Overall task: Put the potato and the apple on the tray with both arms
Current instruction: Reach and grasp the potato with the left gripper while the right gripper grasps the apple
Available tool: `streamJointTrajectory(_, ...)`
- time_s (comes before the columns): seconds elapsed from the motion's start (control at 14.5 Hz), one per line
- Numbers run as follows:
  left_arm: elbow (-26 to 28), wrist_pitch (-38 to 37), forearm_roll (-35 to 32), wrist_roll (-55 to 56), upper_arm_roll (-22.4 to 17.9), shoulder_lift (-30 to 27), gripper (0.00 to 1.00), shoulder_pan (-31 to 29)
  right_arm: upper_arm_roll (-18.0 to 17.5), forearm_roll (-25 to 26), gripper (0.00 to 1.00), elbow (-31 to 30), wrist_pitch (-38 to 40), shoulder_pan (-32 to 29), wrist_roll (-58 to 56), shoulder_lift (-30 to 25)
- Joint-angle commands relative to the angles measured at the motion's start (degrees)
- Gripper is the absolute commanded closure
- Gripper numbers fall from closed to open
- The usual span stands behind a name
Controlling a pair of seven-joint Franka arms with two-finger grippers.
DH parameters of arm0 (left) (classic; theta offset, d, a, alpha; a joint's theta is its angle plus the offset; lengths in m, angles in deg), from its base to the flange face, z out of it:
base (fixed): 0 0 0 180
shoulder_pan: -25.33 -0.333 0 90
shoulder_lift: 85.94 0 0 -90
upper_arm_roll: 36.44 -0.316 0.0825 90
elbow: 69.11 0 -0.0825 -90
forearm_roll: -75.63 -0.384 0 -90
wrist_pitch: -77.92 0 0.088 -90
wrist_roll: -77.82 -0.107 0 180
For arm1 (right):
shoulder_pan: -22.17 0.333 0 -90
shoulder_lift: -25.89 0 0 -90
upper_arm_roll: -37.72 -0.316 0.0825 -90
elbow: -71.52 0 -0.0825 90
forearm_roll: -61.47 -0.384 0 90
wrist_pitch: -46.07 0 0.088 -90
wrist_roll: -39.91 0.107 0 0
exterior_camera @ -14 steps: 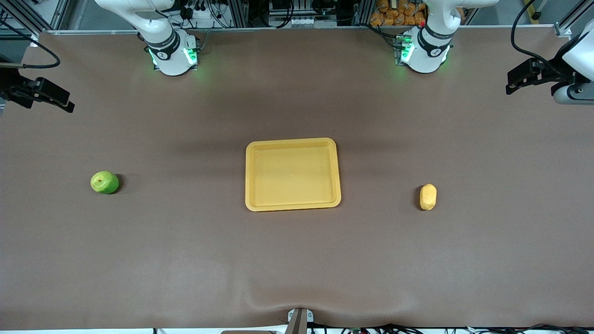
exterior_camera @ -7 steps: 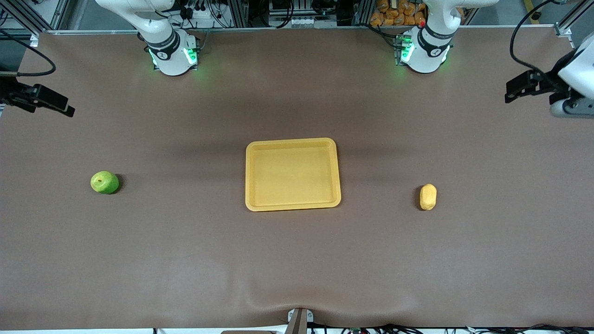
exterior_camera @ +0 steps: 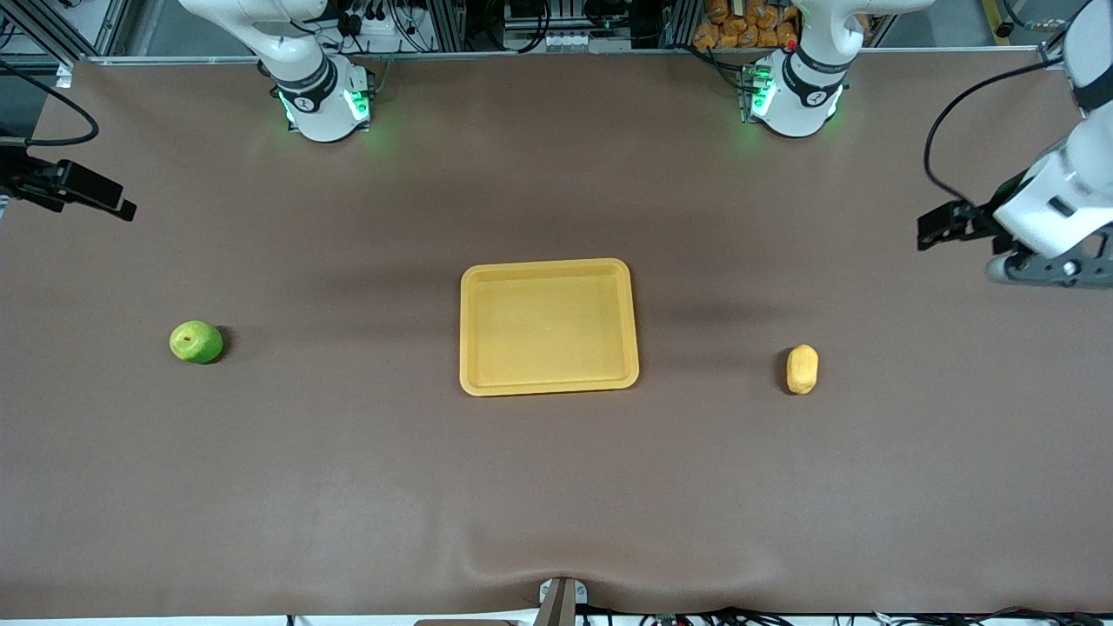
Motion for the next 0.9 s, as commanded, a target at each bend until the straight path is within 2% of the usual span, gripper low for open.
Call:
streamJointTrajectory(0.0, 8.03, 7.13, 1.50, 0.38, 0.32, -1.30, 0.00, -0.66, -0.28, -0.86, 0.00, 0.49, 0.49, -0.95, -0.30, 1.48)
streamJointTrajectory(0.14, 14.10, 14.86, 1.76, 0.46, 0.24, -0.96, 0.00, -0.75, -0.28, -0.51, 0.00, 0.31, 0.49, -1.65, -0.29, 2.27)
streamJointTrajectory(0.28, 17.55, 19.89, 1.68, 0.64, 0.15, -0.08, 0.00, -0.75, -0.28, -0.25, 0.00, 0.14, 1.28, -2.88, -0.56, 3.50)
streamJointTrajectory(0.62, 18.26, 23.94, 1.85, 0.73, 0.15, 3.17, 0.00, -2.15, -0.20, 0.19, 0.00, 0.31, 2.43, -3.24, -0.73, 6.75)
streamJointTrajectory(0.69, 19.31, 25.26, 2.29, 0.55, 0.32, 3.35, 0.00, -3.81, -0.20, 0.19, 0.00, 0.31, 2.51, -3.67, -0.73, 8.32)
streamJointTrajectory(0.83, 21.59, 29.12, 3.08, 0.64, 0.93, 3.61, 0.00, -3.31, -0.20, 0.10, 0.00, 0.22, 2.60, -5.34, -0.82, 10.27)
